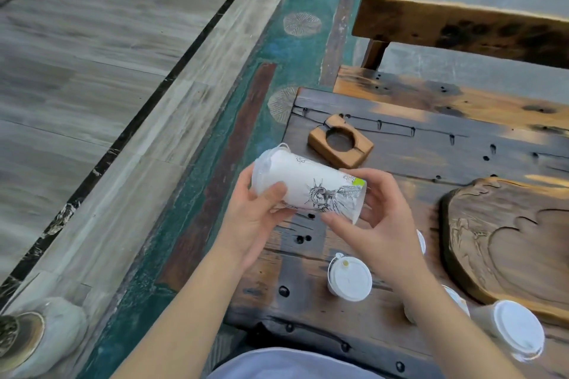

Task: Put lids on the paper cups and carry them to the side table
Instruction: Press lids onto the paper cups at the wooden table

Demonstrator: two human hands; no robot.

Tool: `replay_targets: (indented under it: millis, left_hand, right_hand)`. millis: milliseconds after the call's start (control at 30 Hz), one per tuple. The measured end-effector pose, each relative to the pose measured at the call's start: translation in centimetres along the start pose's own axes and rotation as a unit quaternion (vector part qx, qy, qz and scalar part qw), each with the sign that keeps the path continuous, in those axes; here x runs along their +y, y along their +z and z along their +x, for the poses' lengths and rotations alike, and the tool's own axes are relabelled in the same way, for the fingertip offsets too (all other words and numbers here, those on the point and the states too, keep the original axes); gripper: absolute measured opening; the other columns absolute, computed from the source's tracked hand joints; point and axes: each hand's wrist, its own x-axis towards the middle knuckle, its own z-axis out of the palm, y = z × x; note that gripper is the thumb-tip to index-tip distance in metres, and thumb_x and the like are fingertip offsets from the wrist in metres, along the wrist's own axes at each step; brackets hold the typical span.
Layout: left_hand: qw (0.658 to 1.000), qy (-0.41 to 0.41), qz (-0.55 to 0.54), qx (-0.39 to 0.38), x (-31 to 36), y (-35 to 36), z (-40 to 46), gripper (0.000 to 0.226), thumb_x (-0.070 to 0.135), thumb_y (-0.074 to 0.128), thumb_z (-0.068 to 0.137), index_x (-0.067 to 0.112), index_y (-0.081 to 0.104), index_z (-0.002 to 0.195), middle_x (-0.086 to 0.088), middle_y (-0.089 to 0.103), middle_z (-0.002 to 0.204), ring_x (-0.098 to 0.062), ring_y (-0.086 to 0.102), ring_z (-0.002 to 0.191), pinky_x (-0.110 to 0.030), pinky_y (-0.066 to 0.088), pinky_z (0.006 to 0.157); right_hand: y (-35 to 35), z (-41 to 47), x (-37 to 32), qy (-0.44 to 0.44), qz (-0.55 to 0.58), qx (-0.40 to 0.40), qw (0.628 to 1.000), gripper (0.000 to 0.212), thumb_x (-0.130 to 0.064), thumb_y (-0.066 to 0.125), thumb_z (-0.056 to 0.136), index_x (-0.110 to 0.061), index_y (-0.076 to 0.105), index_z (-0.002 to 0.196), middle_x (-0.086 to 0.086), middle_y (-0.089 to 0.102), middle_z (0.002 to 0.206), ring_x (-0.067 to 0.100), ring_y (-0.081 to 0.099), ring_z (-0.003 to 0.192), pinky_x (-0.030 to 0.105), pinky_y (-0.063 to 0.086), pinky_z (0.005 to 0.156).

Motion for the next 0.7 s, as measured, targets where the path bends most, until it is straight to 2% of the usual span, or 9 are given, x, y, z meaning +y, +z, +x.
replay_targets:
  millis: [67,133,200,267,367,433,500,600,700]
  left_hand:
    - [0.998,-0.019,-0.047,-0.024,-0.1,0.5,-0.2,0.101,0.041,0.094,0.069,0.01,0.046,0.152,-0.021,0.059,0.144,-0.039,0.058,0.131,-0.057,0.05,0.105]
    - [0.994,-0.049,-0.091,-0.021,0.0,0.8,-0.5,0.098,0.047,0.093,0.069,0.009,0.051,0.149,-0.02,0.06,0.138,-0.037,0.058,0.127,-0.053,0.048,0.104]
    - [0.99,-0.077,-0.114,-0.018,0.3,0.8,-0.7,0.094,0.053,0.093,0.064,0.013,0.059,0.142,-0.02,0.063,0.132,-0.037,0.06,0.12,-0.052,0.053,0.095]
    - [0.993,-0.068,-0.094,-0.016,0.7,0.8,-0.8,0.089,0.047,0.092,0.067,0.013,0.058,0.142,-0.019,0.063,0.126,-0.034,0.061,0.113,-0.048,0.057,0.083]
    - [0.998,0.008,0.026,0.05,0.7,0.8,-0.6,0.084,0.03,0.088,0.069,0.013,0.051,0.143,-0.016,0.063,0.128,-0.029,0.064,0.111,-0.049,0.056,0.087]
    - [0.986,0.079,0.117,0.09,0.6,1.1,-0.7,0.086,0.026,0.09,0.064,0.018,0.051,0.14,-0.009,0.062,0.134,-0.02,0.067,0.114,-0.035,0.057,0.087]
    - [0.968,0.134,0.196,0.082,0.6,1.6,-1.0,0.087,0.019,0.092,0.067,0.023,0.047,0.141,-0.004,0.058,0.137,-0.012,0.064,0.119,-0.026,0.055,0.09]
    - [0.949,0.17,0.26,0.059,1.1,2.5,-1.4,0.097,0.017,0.096,0.068,0.026,0.038,0.144,0.003,0.058,0.132,-0.001,0.062,0.118,-0.018,0.052,0.091]
    - [0.943,0.182,0.275,0.048,1.6,3.7,-1.7,0.108,0.02,0.092,0.065,0.027,0.026,0.15,0.005,0.061,0.129,0.0,0.063,0.118,-0.016,0.05,0.094]
  right_hand:
    - [0.6,-0.7,1.1,-0.101,-0.07,-0.005,0.992,0.068,-0.004,0.093,0.072,-0.025,0.056,0.126,-0.009,0.067,0.132,0.015,0.065,0.124,0.037,0.057,0.099]
    - [0.7,-0.9,2.0,-0.208,-0.132,-0.026,0.969,0.07,0.0,0.09,0.073,-0.019,0.052,0.129,0.002,0.057,0.144,0.017,0.057,0.135,0.035,0.051,0.107]
    - [0.8,-0.9,2.6,-0.286,-0.194,-0.054,0.937,0.07,0.01,0.084,0.073,-0.016,0.05,0.128,0.007,0.05,0.149,0.024,0.051,0.14,0.033,0.046,0.112]
    - [0.5,-0.8,3.1,-0.318,-0.243,-0.06,0.914,0.07,0.014,0.078,0.07,-0.014,0.048,0.126,0.01,0.046,0.149,0.03,0.05,0.137,0.035,0.043,0.114]
    - [0.0,-0.6,3.3,-0.202,-0.257,-0.062,0.943,0.079,-0.001,0.085,0.073,-0.024,0.044,0.137,-0.008,0.048,0.146,0.016,0.052,0.133,0.039,0.046,0.109]
    - [0.0,-0.7,3.2,-0.108,-0.237,-0.082,0.962,0.083,-0.02,0.088,0.078,-0.039,0.038,0.142,-0.018,0.052,0.141,0.006,0.054,0.13,0.039,0.049,0.106]
    - [0.2,-0.8,2.7,-0.059,-0.196,-0.087,0.975,0.084,-0.033,0.086,0.081,-0.045,0.032,0.144,-0.02,0.054,0.141,0.0,0.053,0.132,0.031,0.048,0.107]
    - [0.5,0.0,1.2,-0.005,-0.147,-0.087,0.985,0.085,-0.036,0.085,0.082,-0.037,0.031,0.149,-0.026,0.058,0.137,-0.006,0.054,0.129,0.02,0.046,0.104]
    - [0.8,1.1,0.2,0.029,-0.145,-0.124,0.981,0.086,-0.034,0.089,0.079,-0.04,0.036,0.146,-0.03,0.064,0.127,-0.009,0.058,0.12,0.018,0.049,0.098]
